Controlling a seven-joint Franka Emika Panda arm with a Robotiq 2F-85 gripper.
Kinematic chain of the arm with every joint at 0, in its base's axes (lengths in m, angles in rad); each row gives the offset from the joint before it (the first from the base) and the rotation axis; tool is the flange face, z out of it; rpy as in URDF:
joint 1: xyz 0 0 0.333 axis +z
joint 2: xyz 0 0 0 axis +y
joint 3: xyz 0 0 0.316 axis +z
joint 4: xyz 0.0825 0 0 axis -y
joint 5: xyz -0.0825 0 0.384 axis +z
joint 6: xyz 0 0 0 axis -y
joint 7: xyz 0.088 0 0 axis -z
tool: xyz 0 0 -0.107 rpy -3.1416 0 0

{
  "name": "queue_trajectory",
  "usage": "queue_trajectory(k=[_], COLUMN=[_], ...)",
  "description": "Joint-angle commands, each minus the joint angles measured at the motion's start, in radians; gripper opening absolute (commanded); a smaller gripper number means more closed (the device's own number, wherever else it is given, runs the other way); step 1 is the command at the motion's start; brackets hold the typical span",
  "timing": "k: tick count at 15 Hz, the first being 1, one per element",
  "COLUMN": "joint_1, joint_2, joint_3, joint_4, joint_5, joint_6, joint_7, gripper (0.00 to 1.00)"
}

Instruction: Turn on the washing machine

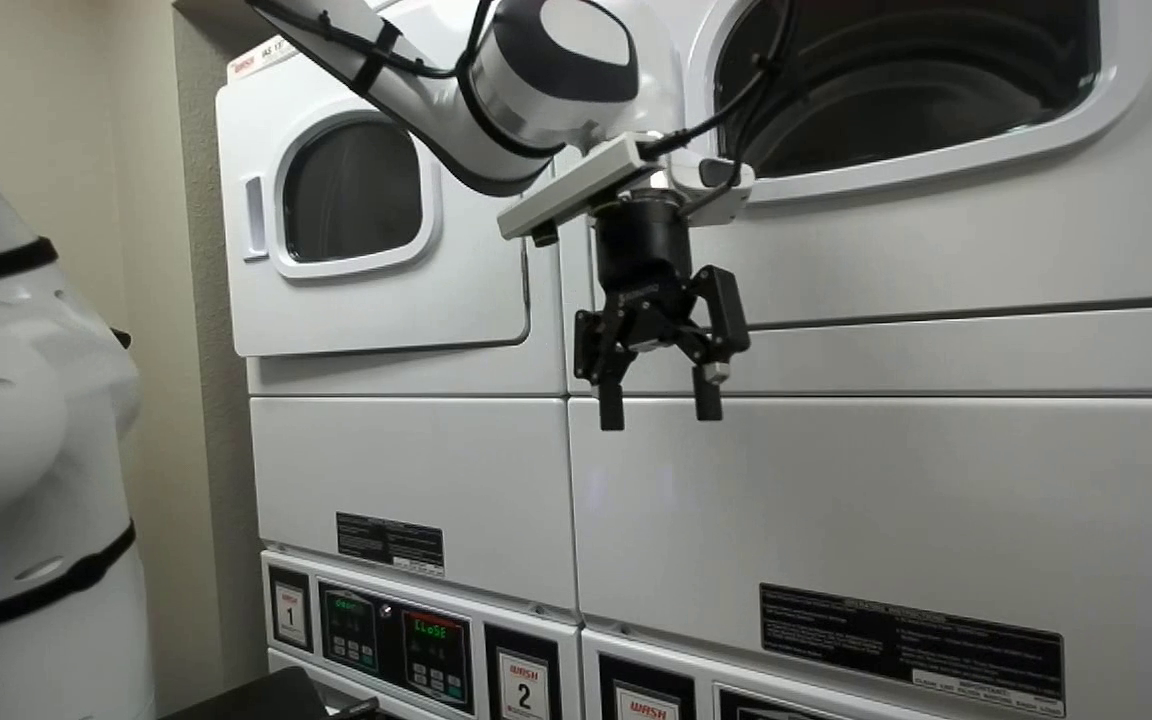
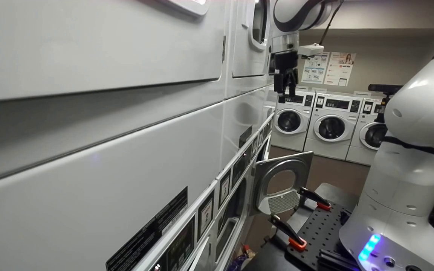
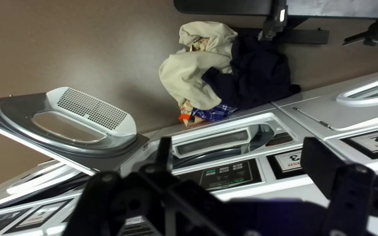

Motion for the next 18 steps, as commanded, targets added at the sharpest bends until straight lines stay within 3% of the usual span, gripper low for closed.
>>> queue_trajectory(k=[1, 4, 5, 11, 18], joint_1=[-0.037, -0.031, -0.049, -0.053, -0.034], joint_2=[0.055, 0.134, 0.08, 0.098, 0.28], joint_3=[-0.073, -0.132, -0.097, -0.094, -0.114], joint_4=[-0.038, -0.054, -0.052, -0.049, -0.06], joint_5=[-0.002, 0.082, 0.047, 0.053, 0.068], joint_6=[0.168, 0.241, 0.2, 0.207, 0.345], joint_7=[-0.09, -0.204, -0.153, -0.162, -0.337], gripper=[1.0, 1.0, 1.0, 1.0, 1.0])
